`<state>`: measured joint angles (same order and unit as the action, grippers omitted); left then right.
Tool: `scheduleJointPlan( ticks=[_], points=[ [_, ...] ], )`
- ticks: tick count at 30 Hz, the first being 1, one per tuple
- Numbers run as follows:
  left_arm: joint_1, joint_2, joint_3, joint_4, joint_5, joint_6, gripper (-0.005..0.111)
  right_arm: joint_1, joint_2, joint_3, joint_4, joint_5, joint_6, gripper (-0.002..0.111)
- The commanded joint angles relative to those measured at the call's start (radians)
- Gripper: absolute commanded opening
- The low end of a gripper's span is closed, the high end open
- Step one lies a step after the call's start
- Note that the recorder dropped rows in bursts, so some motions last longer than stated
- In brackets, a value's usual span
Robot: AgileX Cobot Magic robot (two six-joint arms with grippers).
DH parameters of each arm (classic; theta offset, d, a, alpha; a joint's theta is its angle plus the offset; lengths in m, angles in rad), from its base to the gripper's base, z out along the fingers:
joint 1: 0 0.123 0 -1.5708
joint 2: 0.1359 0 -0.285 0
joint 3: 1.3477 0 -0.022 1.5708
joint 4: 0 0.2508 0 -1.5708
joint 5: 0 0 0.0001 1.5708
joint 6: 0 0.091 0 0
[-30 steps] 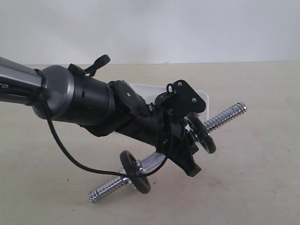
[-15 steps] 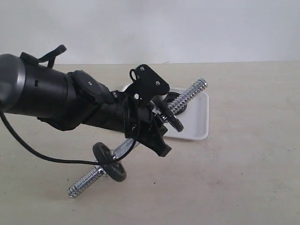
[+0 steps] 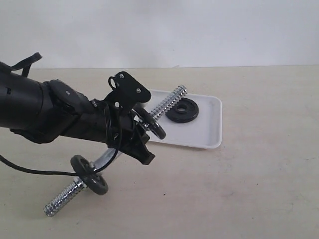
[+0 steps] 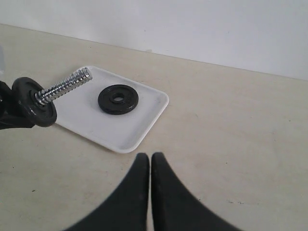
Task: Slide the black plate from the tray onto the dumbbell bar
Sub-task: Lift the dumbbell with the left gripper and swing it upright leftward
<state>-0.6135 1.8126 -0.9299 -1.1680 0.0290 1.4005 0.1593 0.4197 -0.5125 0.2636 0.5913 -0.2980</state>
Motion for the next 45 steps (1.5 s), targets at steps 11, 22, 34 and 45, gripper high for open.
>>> scheduleJointPlan(
  ticks=[11,22,34,45],
  points=[
    [0.159,-0.090,-0.029,-0.001,0.022,-0.001,0.004,0.000,0.002,0.004,0.001,0.012,0.001,0.000],
    [0.247,-0.184,-0.029,-0.001,0.063,0.013,0.004,0.000,0.002,0.004,0.001,0.011,-0.001,0.000],
    [0.257,-0.202,0.029,-0.001,0.074,0.049,0.004,0.000,0.002,0.004,0.001,0.011,-0.001,0.000],
    [0.257,-0.202,0.051,-0.003,0.101,0.052,0.004,0.000,0.002,0.004,0.052,-0.028,-0.069,0.000]
  ],
)
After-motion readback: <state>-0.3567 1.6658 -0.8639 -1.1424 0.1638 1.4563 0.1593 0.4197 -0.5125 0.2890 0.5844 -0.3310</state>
